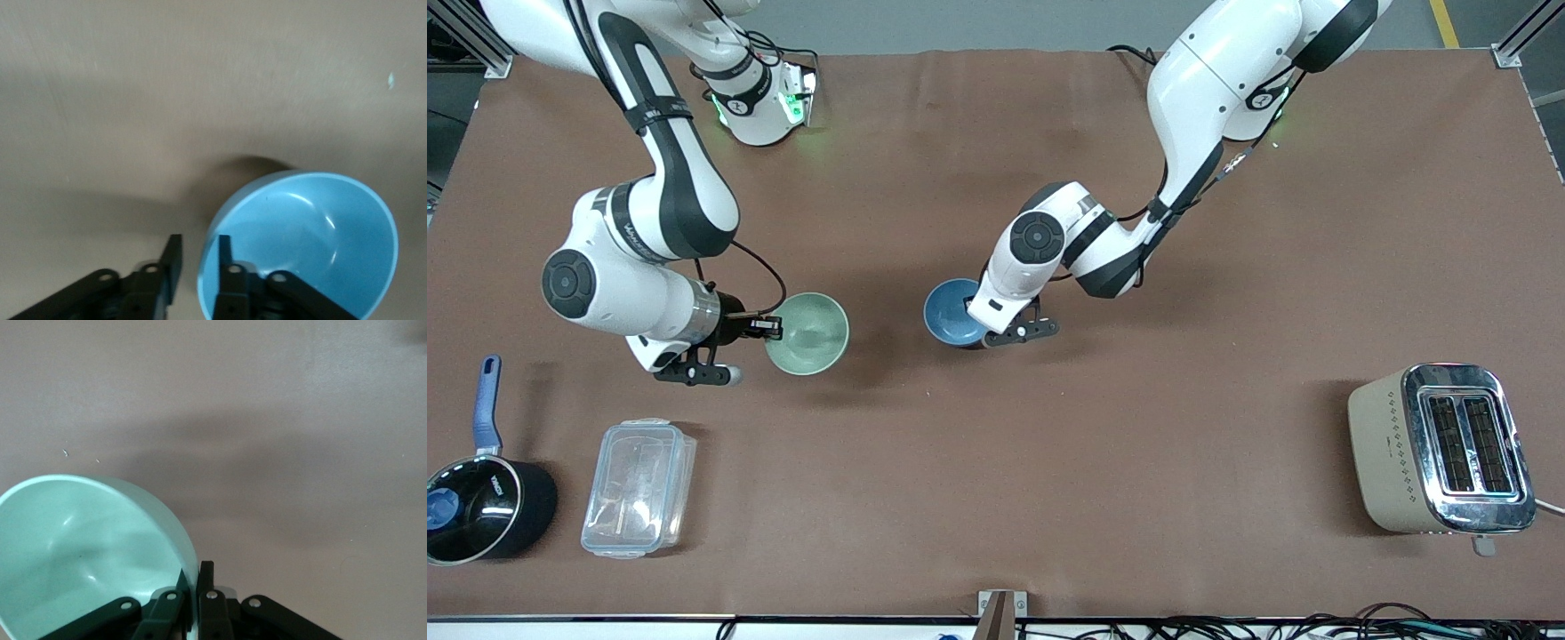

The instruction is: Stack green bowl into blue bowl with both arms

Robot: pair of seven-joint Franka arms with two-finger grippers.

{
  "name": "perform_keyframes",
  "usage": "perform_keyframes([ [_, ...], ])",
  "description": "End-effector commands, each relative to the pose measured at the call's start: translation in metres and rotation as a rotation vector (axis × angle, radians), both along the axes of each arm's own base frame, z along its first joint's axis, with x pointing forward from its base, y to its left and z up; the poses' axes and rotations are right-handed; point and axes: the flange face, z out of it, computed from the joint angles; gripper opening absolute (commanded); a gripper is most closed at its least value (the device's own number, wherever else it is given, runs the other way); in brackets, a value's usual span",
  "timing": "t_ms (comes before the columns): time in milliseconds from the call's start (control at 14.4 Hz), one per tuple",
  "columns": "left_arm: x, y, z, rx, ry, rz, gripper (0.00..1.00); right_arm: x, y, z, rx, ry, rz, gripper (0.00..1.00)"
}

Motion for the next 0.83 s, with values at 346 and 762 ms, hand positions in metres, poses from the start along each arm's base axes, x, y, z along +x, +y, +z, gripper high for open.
perform_keyframes([
  [346,0.086,0.111,0.179,0.207,-0.195,0.069,1.0,-0.033,0.1,-0.014,0.042,-0.041,0.017,0.0],
  [762,0.097,0.239,0.296,0.329,-0.161,-0.044,1.0,-0.071,0.192,-0.039,0.046,-0.056,-0.066,0.0],
])
